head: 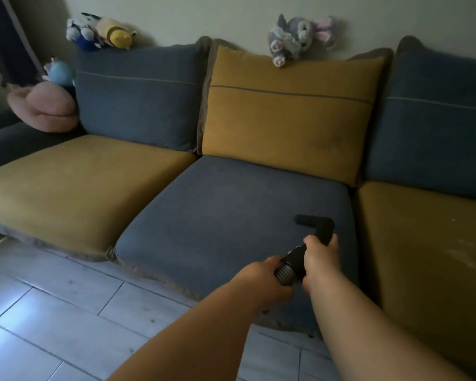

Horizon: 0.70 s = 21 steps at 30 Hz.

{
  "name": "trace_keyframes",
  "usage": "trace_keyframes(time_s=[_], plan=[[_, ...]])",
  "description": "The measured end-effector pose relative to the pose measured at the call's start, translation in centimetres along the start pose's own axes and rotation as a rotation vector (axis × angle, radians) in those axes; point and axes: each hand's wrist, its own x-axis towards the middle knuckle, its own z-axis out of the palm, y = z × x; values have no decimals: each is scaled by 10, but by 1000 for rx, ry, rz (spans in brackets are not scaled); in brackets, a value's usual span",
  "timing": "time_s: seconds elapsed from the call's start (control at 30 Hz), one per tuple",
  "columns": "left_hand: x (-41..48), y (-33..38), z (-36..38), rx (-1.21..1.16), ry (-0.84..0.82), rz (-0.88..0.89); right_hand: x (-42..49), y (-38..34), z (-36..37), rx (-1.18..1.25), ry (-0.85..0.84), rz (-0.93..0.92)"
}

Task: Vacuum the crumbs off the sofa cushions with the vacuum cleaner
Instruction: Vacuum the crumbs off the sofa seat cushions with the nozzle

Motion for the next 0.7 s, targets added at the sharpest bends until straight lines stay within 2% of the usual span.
trace_keyframes(time_s=[0.1,0.43,0.6,0.7], plan=[[-16,-29,-11,-61,57,-47,-17,14,28,-63,-41,-7],[-100,-127,-53,-175,311,-267,-103,67,131,-183,-380,-2],[-126,-150,-58,-171,375,-296,-128,83,149,-244,-489,23],[-131,-150,-54,-138,386,-293,-131,85,145,-220,-484,22]])
